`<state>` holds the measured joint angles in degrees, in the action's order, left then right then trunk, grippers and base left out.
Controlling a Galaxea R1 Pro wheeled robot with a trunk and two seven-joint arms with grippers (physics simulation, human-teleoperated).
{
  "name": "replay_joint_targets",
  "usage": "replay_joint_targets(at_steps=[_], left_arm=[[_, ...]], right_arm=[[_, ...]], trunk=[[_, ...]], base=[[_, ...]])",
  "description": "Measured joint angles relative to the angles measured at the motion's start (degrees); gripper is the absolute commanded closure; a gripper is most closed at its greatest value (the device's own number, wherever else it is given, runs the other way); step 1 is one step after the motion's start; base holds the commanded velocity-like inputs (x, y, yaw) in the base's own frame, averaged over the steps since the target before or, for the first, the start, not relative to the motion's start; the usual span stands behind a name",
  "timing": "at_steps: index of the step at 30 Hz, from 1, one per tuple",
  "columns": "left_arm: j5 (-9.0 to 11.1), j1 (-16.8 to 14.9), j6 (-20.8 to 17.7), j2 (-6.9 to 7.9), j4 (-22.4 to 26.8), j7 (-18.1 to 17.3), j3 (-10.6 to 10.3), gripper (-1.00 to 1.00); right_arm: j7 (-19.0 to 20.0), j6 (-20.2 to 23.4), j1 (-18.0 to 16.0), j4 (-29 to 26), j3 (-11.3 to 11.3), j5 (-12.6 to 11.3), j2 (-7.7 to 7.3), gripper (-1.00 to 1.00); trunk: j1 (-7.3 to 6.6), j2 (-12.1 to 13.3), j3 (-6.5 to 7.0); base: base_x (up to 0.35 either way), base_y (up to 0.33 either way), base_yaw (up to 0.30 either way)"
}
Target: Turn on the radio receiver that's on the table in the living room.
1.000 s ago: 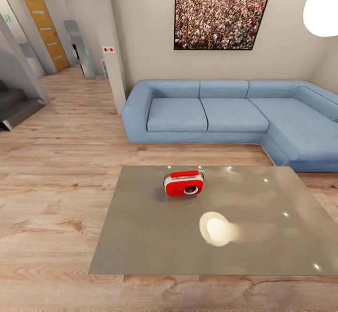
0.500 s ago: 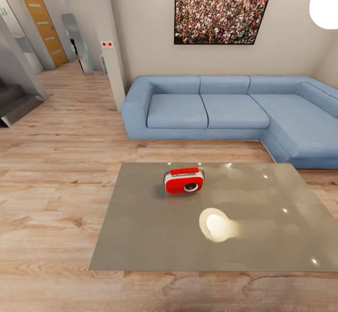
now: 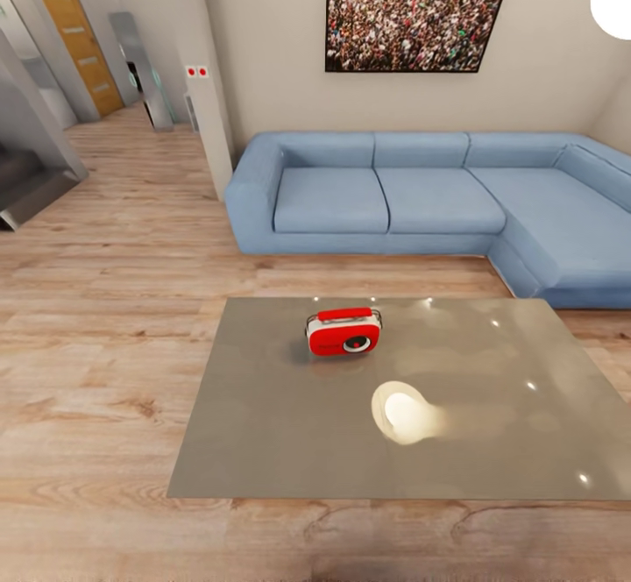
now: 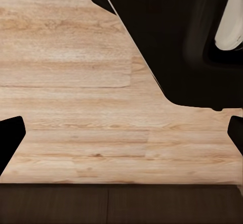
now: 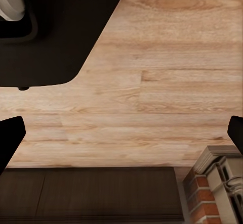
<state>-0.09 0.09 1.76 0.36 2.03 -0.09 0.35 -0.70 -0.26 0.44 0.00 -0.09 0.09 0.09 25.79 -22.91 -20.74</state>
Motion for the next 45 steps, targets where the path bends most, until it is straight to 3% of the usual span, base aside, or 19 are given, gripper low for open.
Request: replay_joint_targets(at_steps=[45], left_arm=[[0.00, 0.00, 0.01, 0.04, 0.02, 0.00, -0.03, -1.00]], right_arm=[[0.00, 0.00, 0.00, 0.00, 0.00, 0.00, 0.00, -1.00]], trunk=[[0.00, 0.00, -4.05]], base=[[0.000, 0.000, 0.000]])
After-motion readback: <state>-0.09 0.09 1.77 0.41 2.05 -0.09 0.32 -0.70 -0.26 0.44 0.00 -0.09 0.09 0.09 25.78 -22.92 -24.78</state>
